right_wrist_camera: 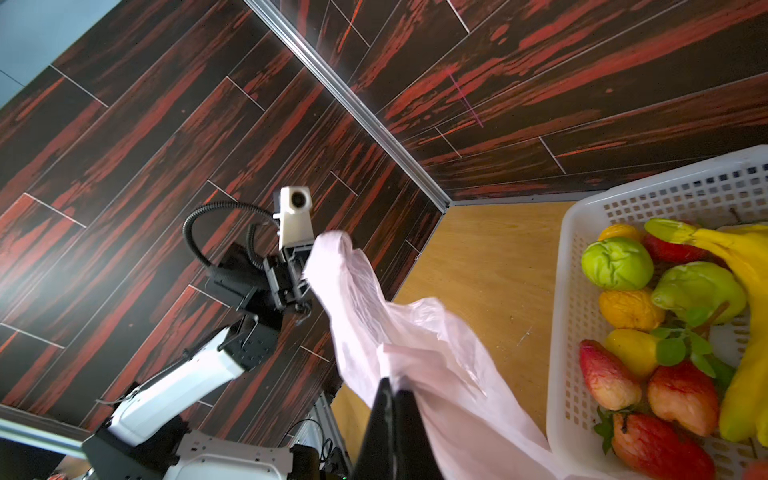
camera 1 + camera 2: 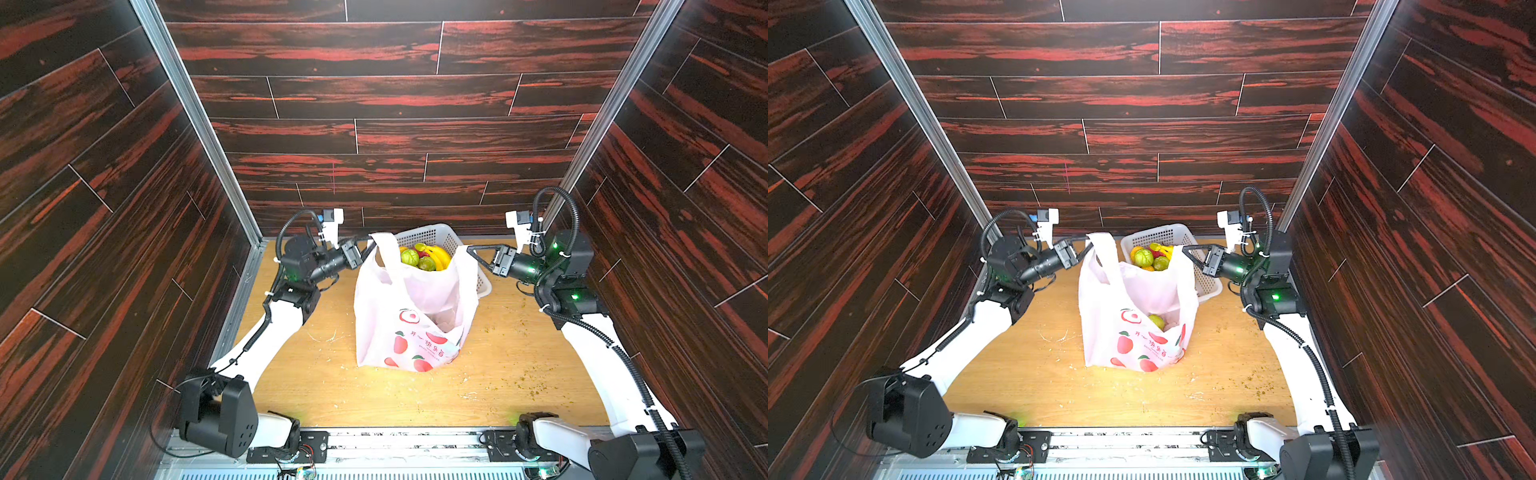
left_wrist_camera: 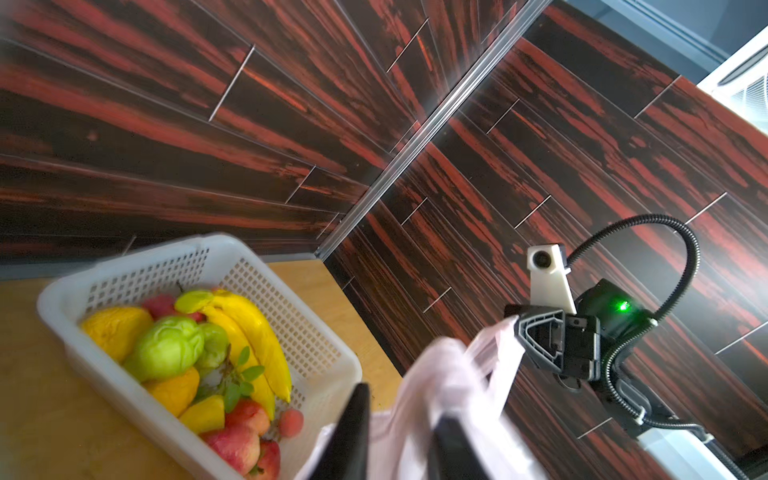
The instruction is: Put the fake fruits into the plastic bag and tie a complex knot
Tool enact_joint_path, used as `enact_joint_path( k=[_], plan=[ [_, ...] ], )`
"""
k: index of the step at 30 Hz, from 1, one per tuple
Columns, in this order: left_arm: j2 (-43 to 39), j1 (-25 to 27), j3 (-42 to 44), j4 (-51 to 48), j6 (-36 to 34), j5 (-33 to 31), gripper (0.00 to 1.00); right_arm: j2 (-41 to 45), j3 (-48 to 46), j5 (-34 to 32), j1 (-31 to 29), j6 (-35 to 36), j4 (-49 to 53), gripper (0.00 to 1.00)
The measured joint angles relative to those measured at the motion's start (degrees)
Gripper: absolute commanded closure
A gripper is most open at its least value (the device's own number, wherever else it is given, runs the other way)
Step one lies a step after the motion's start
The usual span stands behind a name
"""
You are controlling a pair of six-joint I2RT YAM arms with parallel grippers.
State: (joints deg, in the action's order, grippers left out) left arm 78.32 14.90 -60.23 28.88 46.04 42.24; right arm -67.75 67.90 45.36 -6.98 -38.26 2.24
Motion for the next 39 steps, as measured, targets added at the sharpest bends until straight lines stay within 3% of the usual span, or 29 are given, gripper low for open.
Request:
enact_joint_path(
  k=[12,18,28,35,39],
  plan=[
    [-19.37,-0.28,6.36,-18.23,-7.06,-6.62,0.43,-3.58,3.48,-1.49,0.11,1.88,2.32,1.0],
    [-24.61,-0.11,5.92,-23.91,-7.78,-5.84,0.37,-3.74,3.74,-1.46,0.17,2.51,2.99,1.0],
    [-18.4,10.12,1.53,-25.64,-6.12,-6.86,0.33,-3.74,3.74,-1.07,0.24,2.73,3.08,1.0],
    [-11.32,12.11,-0.55,-25.73,-6.75,-10.51,0.33,-3.72,3.74,-0.57,0.24,2.71,3.06,1.0],
    [-9.27,12.13,-2.23,-23.61,-6.29,-10.75,0.39,-3.72,3.74,-0.44,0.24,2.73,3.06,1.0]
  ],
)
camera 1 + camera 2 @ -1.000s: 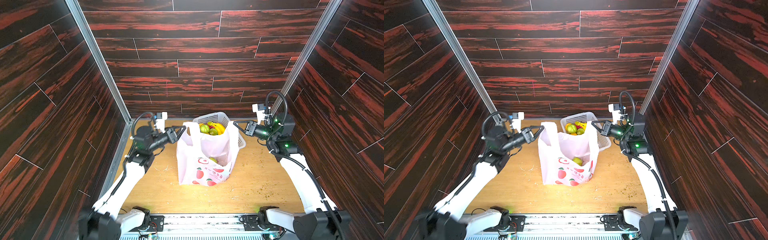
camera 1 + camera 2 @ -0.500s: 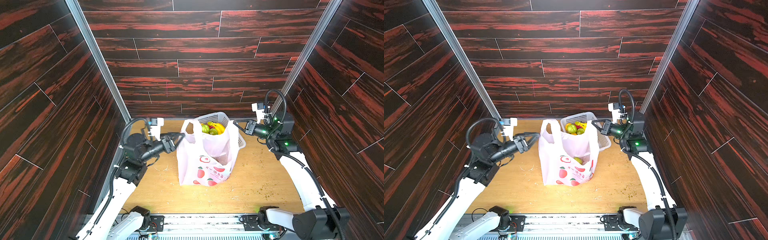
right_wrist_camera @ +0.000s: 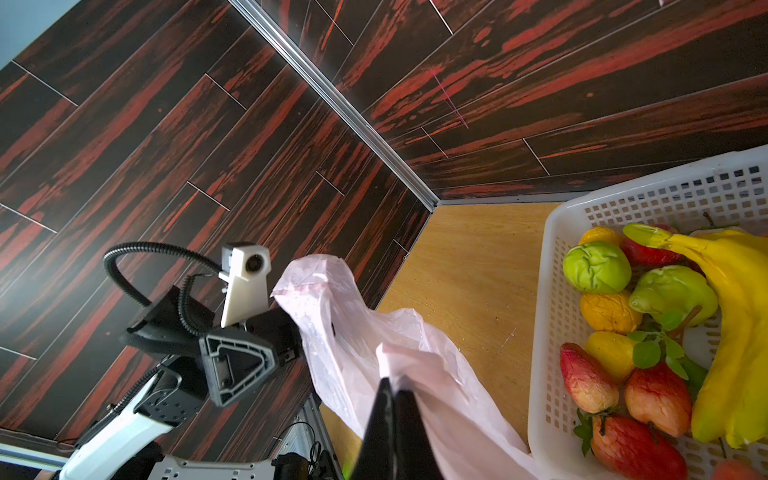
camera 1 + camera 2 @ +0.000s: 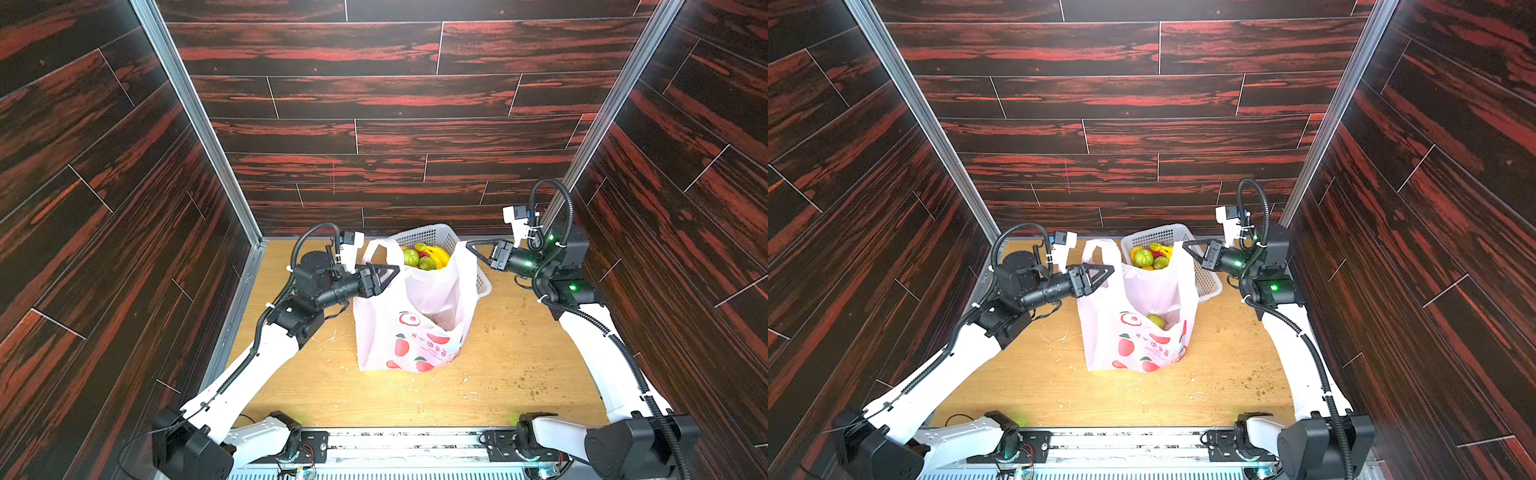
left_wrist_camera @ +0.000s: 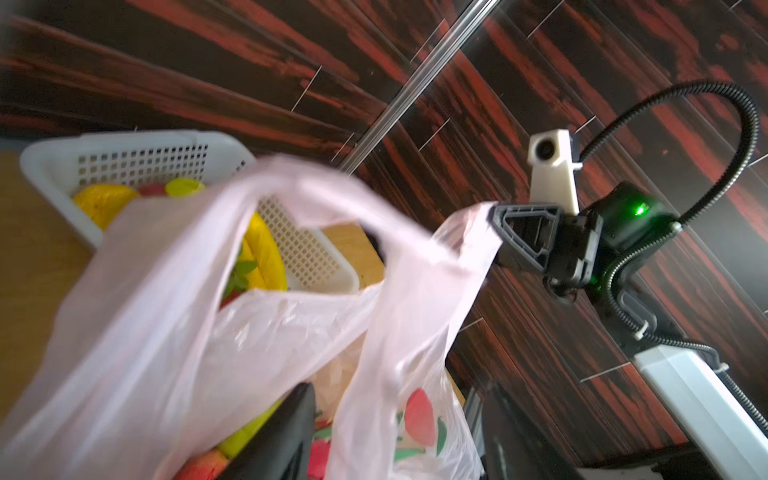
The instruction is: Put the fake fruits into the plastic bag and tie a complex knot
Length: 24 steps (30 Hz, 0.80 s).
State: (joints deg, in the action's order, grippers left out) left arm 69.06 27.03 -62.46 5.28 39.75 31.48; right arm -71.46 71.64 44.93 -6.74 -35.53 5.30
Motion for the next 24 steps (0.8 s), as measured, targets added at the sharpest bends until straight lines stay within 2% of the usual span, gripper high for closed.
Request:
enact_joint_path(
  k=[3,7,9,14,20,24],
  plan=[
    [1.33,0.0,-2.21,2.08,0.5,0.11,0.54,0.0,0.0,0.0,0.0,0.0,0.02,1.0],
    [2.16,0.0,-6.1,1.99,-0.35,0.17,0.86,0.2,0.0,-0.11,0.02,-0.09,0.07,1.0],
    [2.23,0.0,-8.2,1.49,-1.14,0.0,0.98,0.44,0.0,-0.17,0.04,-0.46,0.28,1.0],
    [2.1,-0.98,-11.34,-1.79,-2.21,0.52,1.0,2.6,-0.07,0.46,2.34,-1.64,1.81,1.0],
    [-0.57,-8.09,-11.52,-5.14,0.96,1.55,1.0,7.63,-0.9,4.0,9.14,-4.61,2.19,1.0],
    [-3.45,-10.4,-11.43,-6.14,3.52,3.26,1.0,10.71,-0.9,6.32,11.43,-5.73,2.58,1.0]
  ],
)
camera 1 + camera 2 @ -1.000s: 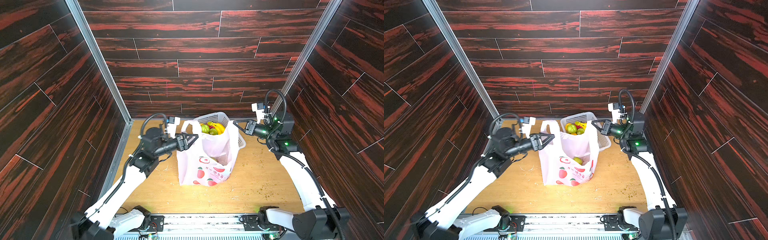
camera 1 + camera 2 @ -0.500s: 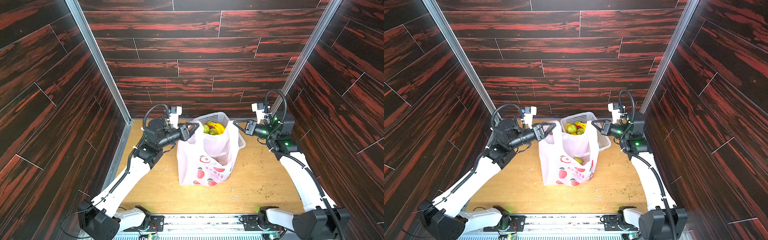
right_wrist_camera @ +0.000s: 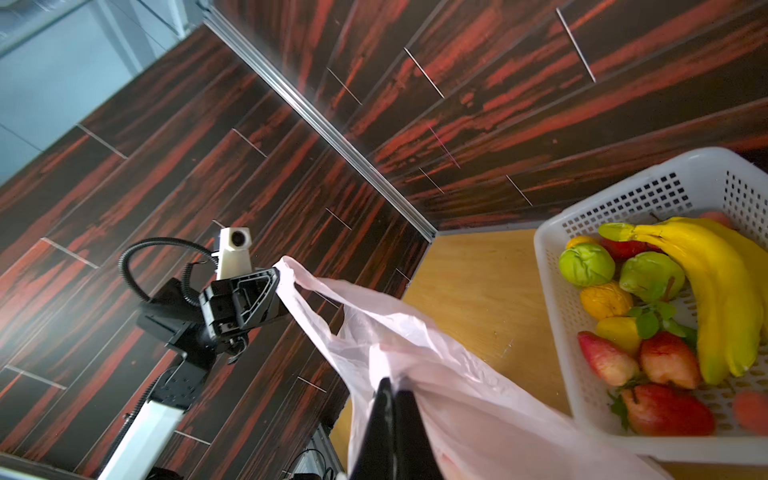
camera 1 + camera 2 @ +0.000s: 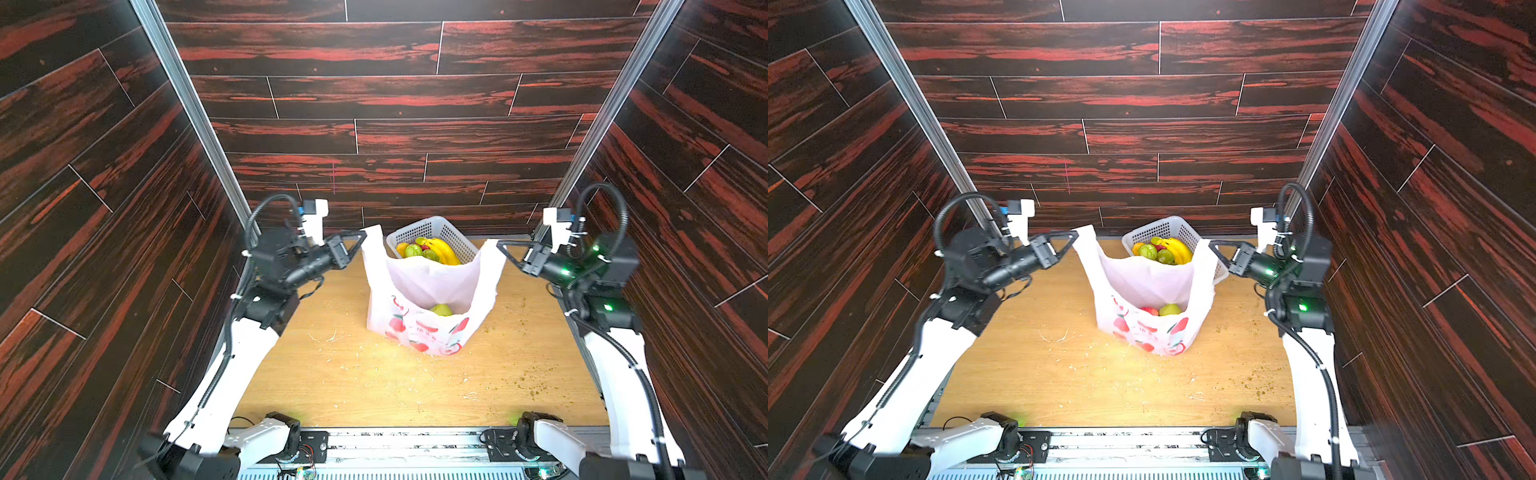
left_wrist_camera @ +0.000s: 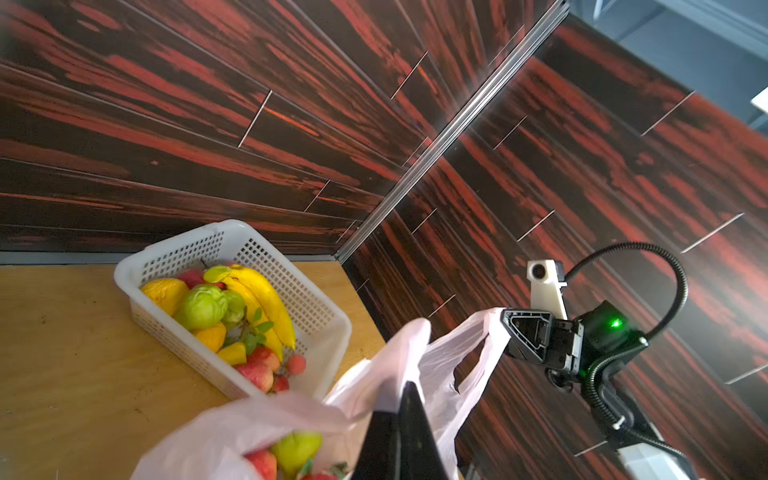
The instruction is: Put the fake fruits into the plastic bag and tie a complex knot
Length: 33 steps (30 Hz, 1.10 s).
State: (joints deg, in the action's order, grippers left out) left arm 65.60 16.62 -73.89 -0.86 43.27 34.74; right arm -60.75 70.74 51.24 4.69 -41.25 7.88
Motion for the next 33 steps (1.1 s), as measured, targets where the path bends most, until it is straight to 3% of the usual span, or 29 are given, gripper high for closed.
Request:
enact_joint_path(
  k=[8,12,16,19,23,26,30,33],
  plan=[
    [-2.78,-0.92,4.57,6.58,7.34,3.8,1.0,3.43,-0.5,1.57,0.48,1.18,4.44,1.0],
    [-0.33,-0.92,7.56,10.58,11.5,5.64,1.0,1.33,-2.82,3.5,0.5,1.38,4.15,0.82],
    [3.45,-0.92,8.15,13.33,15.39,6.64,1.0,-0.92,-3.45,3.98,0.85,2.62,4.2,0.56],
    [5.01,-0.92,7.58,15.1,17.81,7.08,1.0,-0.92,-0.98,3.04,1.07,5.6,6.34,0.47],
    [6.54,-0.87,5.77,16.61,20.24,7.85,1.0,-0.48,6.23,-3.98,1.2,13.22,13.6,0.38],
    [7.43,-0.87,4.79,17.44,21.4,8.33,1.0,2.12,8.61,-9.4,1.22,18.38,16.79,0.36],
    [8.31,-0.85,4.35,17.9,22.27,8.74,1.0,6.56,8.57,-8.46,0.59,21.57,15.98,0.34],
    [8.94,-0.81,4.11,18.18,22.75,8.9,1.0,8.02,8.37,-7.76,-4.61,24.61,13.42,0.3]
  ],
)
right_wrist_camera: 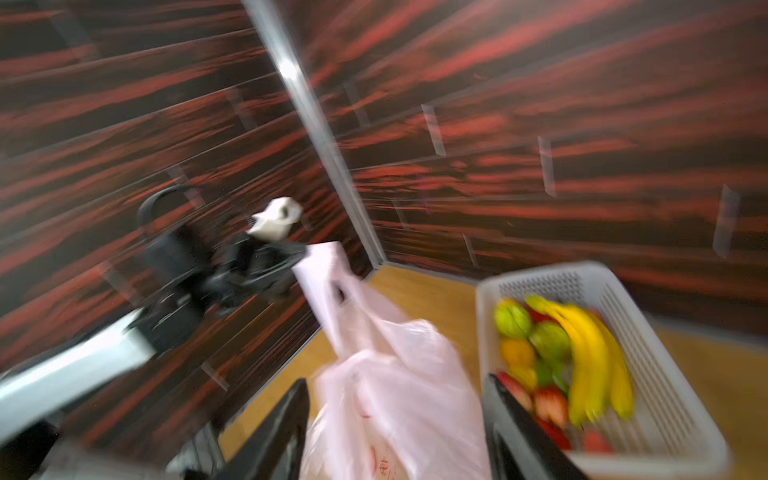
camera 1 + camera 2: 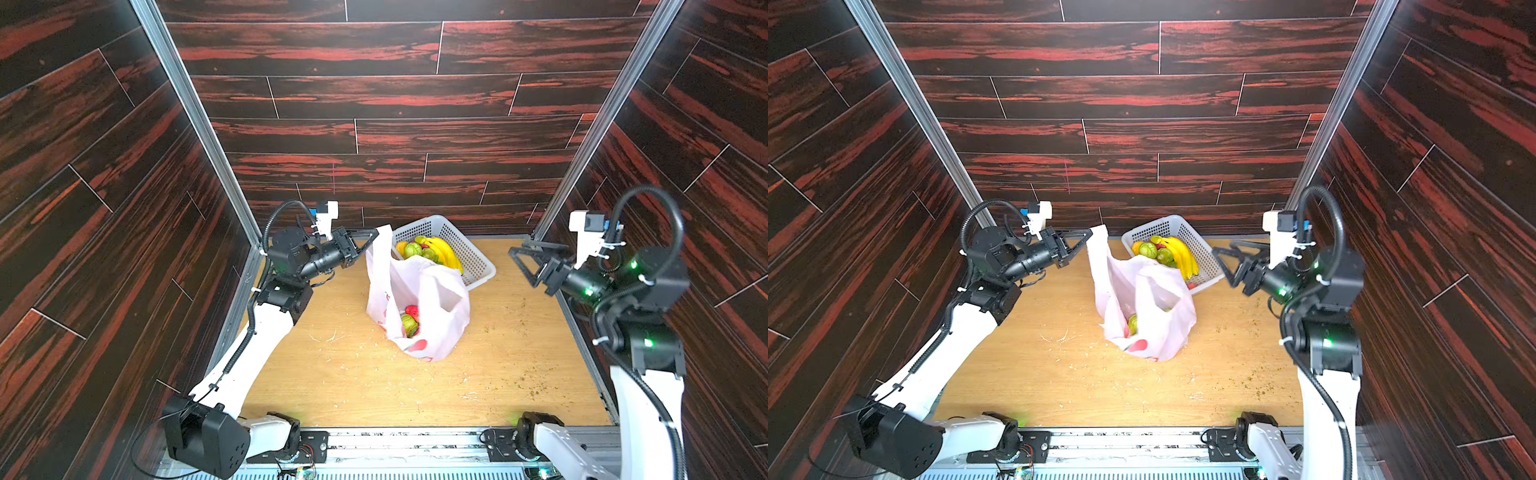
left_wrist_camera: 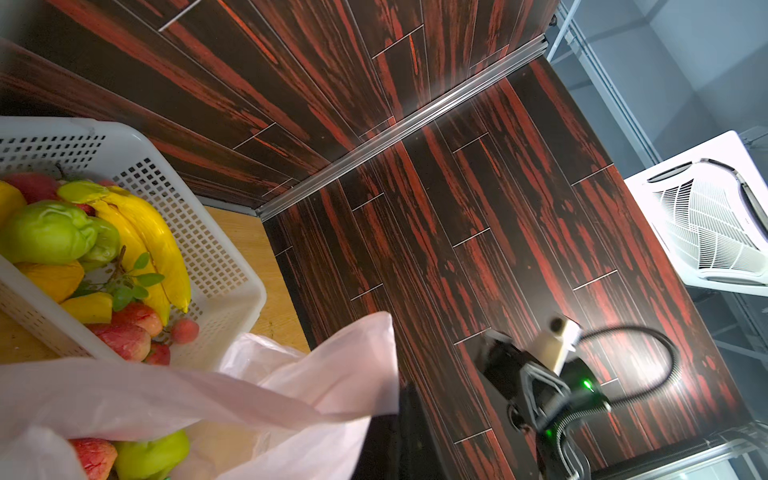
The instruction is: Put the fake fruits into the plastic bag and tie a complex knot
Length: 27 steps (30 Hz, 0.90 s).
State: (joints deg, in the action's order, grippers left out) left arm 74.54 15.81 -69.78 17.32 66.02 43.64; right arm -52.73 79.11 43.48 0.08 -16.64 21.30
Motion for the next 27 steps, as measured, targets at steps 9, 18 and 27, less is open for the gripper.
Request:
enact_joint_path(
  k=[9,18,27],
  plan=[
    [0.0,0.94,-0.09,0.31,0.66,0.17,1.0,-8.98,2.86,-5.64,-24.7,15.91,-1.84,0.22],
    [-2.03,2.27,0.0,-1.07,0.68,0.02,1.0,-23.19,8.0,-10.62,-35.63,35.98,-2.73,0.1],
    [-7.32,4.83,1.6,-3.76,0.44,-1.27,1.0,-28.11,10.71,-8.83,-36.13,48.0,-6.45,0.04]
  ],
)
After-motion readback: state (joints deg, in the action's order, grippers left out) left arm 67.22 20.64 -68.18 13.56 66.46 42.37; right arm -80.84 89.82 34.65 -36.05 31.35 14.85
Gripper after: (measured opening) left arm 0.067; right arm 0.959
